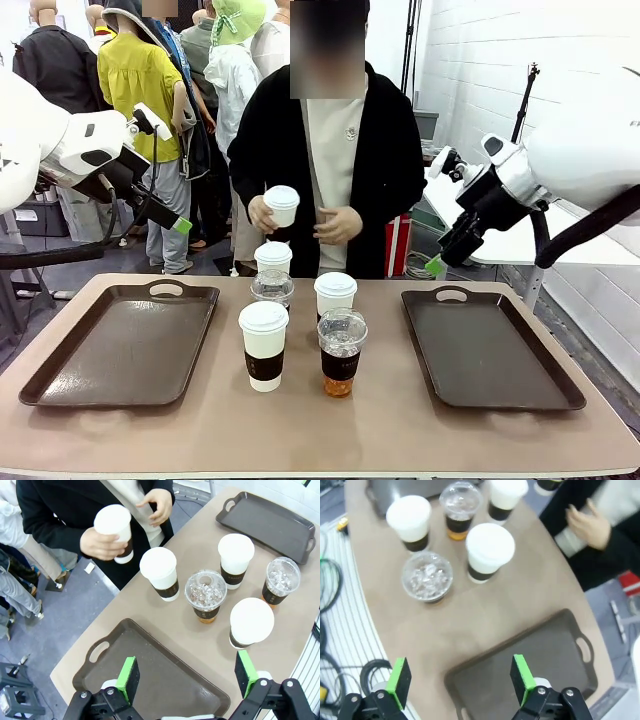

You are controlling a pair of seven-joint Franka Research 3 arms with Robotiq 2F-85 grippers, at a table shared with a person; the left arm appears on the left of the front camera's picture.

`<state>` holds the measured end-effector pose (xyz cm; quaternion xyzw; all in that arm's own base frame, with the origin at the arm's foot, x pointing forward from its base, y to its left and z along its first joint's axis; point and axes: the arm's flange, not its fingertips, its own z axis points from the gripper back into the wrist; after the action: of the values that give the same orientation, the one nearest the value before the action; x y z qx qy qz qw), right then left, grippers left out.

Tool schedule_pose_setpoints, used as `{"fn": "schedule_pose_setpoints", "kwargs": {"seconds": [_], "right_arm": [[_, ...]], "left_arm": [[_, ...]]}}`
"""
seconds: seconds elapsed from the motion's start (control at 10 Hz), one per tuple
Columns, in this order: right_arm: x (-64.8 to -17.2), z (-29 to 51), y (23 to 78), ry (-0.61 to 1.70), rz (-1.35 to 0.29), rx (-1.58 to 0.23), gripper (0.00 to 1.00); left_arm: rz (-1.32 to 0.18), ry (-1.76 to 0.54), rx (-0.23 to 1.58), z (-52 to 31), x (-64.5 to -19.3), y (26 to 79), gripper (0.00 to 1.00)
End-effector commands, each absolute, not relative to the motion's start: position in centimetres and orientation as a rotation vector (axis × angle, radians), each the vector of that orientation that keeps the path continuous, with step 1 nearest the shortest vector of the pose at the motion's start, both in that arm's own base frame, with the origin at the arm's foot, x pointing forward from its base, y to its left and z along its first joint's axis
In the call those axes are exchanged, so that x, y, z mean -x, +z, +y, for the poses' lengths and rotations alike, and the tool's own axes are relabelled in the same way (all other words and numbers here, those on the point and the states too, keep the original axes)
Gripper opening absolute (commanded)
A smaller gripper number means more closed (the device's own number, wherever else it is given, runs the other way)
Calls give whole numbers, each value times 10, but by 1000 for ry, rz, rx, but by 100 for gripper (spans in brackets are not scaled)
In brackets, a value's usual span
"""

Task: Distribute the coffee onto the tray.
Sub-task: Pick up one iced Americano and place it on the right Handle tray.

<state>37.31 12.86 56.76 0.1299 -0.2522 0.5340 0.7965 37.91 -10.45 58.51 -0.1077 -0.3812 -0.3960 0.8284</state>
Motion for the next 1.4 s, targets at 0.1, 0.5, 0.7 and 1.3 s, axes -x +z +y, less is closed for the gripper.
{"fn": "schedule_pose_setpoints", "kwargs": {"seconds": [0.1,0.5,0.7,1.3], "right_arm": [[-387,118,557,1290,-600,-411,100],[-383,120,511,1341,-837,-607,100],[-385,120,491,1357,-844,-666,100],[-386,118,473,1318,-838,-681,100]], "left_arm": [[-805,-834,234,-104,-380,585,100],[-805,-834,234,-104,-380,585,100],[-805,-834,234,-104,-380,585,100],[-805,-834,234,-104,-380,585,100]]}}
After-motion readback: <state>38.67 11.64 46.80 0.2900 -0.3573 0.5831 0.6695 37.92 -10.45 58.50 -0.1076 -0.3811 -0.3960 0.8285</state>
